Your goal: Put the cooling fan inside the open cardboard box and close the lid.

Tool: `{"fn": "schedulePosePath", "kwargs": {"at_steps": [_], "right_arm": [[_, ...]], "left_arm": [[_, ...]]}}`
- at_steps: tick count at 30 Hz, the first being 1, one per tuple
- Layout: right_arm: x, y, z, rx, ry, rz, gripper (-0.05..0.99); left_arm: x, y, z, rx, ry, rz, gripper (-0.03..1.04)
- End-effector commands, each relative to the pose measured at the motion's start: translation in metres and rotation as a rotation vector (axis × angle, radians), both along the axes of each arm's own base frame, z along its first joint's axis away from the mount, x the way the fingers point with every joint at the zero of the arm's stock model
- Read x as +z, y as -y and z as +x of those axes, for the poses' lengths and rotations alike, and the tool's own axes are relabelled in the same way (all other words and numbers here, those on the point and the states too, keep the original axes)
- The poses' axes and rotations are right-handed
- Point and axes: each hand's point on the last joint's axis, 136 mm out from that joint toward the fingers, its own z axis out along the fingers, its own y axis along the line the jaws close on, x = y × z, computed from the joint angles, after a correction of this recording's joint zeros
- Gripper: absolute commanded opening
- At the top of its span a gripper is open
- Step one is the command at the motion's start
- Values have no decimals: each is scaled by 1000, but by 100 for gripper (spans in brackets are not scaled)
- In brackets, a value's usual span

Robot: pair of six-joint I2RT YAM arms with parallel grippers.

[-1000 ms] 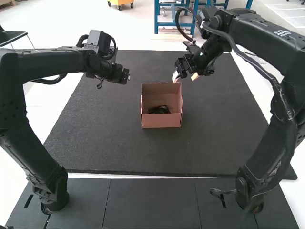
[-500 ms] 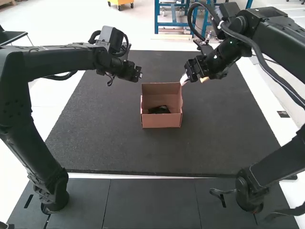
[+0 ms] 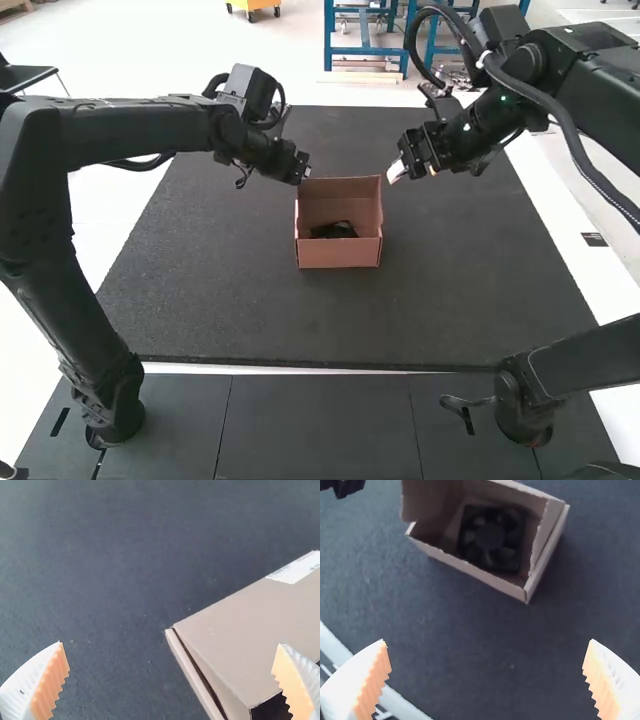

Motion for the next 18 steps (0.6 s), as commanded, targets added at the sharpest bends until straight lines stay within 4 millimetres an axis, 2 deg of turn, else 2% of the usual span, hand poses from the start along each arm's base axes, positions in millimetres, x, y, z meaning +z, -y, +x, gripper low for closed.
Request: {"fn": "schedulePosePath", "kwargs": {"at_steps": [1,6,18], "right_arm": [[7,0,0,3,36,4,87],[7,-1,2,1,38,5,87],[0,-4,14,-2,37,4,87]], "left_arm": [[9,11,1,-35,16,-16,96],[-2,13,-5,-48,-8,-8,96],[-43,12,-25,-79,-112,-2,96]]}}
